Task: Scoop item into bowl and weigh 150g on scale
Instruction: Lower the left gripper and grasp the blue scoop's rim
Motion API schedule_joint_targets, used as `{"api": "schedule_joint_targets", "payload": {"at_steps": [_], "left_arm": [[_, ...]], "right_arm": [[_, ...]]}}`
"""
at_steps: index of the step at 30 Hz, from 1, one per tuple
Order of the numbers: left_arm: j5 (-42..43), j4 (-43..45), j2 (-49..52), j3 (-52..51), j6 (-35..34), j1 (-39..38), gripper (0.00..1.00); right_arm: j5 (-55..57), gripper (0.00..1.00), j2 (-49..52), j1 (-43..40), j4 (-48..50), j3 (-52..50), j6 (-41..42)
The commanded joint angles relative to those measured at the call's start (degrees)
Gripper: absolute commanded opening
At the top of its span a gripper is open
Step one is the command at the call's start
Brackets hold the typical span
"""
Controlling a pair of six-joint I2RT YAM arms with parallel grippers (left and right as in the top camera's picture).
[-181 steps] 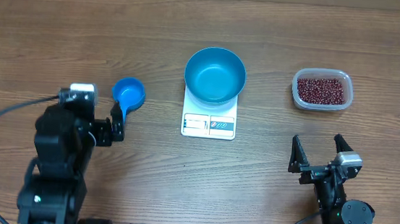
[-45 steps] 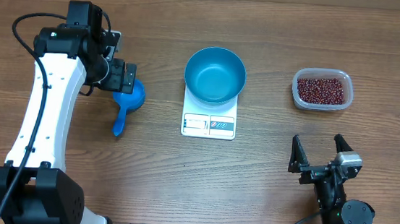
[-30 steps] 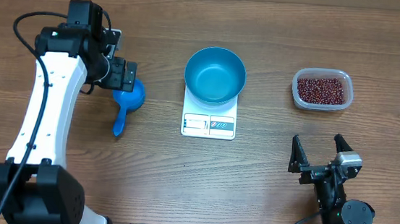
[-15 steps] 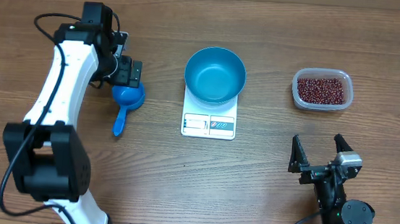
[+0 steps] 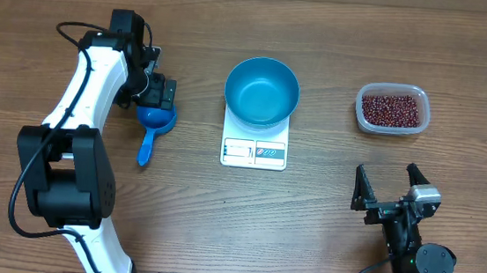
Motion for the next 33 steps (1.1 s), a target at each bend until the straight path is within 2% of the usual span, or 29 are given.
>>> {"api": "schedule_joint_targets", "payload": {"at_steps": [1, 22, 33], "left_arm": [[-0.57, 0.2, 0.79, 1.25, 2.14, 0.37, 0.99], [-2.05, 2.08, 0.79, 0.79, 3.54, 3.15, 0.99], [-1.95, 3.34, 0.87, -0.83, 9.05, 3.41, 1.0]], "right_arm": [[0.35, 1.0, -0.61, -0.15, 0.15, -0.59, -0.26], [0.35, 1.0, -0.61, -0.15, 0.15, -0.59, -0.26], [0.35, 1.0, -0.61, -0.15, 0.15, -0.59, -0.26]]}}
